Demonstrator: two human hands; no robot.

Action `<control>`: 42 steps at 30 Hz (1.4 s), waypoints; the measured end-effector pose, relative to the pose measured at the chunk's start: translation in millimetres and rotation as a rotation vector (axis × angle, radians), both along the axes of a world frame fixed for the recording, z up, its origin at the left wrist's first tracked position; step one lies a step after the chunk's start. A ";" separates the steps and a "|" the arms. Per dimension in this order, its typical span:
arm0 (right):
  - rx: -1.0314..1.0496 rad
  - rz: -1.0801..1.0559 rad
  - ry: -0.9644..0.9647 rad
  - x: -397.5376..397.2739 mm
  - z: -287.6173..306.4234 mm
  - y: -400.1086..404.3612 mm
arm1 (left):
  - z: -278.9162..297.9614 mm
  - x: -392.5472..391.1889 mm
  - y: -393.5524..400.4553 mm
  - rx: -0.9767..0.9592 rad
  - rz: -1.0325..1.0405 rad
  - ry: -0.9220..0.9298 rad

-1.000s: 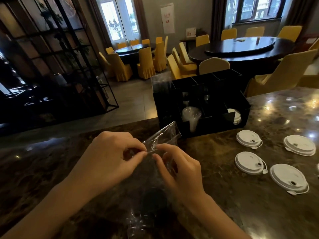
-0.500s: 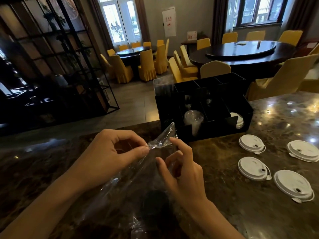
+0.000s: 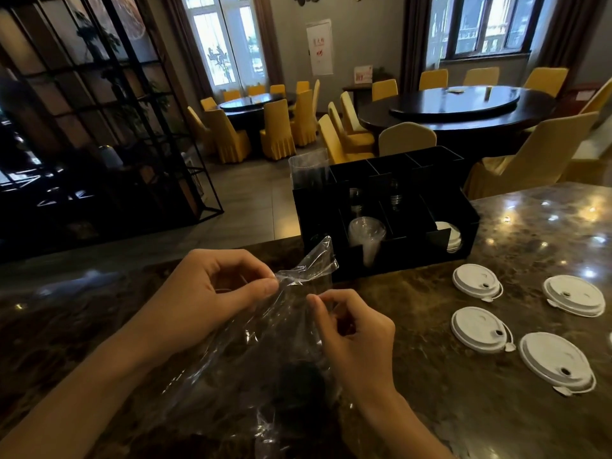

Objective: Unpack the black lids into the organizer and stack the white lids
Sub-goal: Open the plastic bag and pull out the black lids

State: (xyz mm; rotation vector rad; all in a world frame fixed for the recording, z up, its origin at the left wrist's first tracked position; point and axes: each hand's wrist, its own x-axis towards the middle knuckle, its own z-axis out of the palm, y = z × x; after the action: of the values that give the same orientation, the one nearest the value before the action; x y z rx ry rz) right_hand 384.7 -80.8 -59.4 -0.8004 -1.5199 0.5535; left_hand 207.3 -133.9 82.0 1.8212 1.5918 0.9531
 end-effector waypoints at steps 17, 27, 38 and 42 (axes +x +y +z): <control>0.062 0.050 -0.063 10.0 -3.7 6.6 | 11.0 -19.0 11.5 -0.098 0.029 -0.067; 0.089 0.041 -0.065 8.6 -2.8 11.3 | 35.1 29.9 40.0 0.148 -0.002 0.600; 0.062 0.136 -0.061 31.8 -0.5 15.0 | 54.6 7.7 66.2 0.096 0.021 0.594; 0.089 0.139 -0.153 43.2 6.6 17.4 | 54.4 6.6 52.2 0.126 -0.004 0.675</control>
State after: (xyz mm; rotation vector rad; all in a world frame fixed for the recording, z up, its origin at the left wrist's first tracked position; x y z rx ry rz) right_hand 427.9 -63.4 -52.9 -0.6846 -1.7390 0.5324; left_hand 213.9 -81.7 136.4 2.3961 1.9311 0.4517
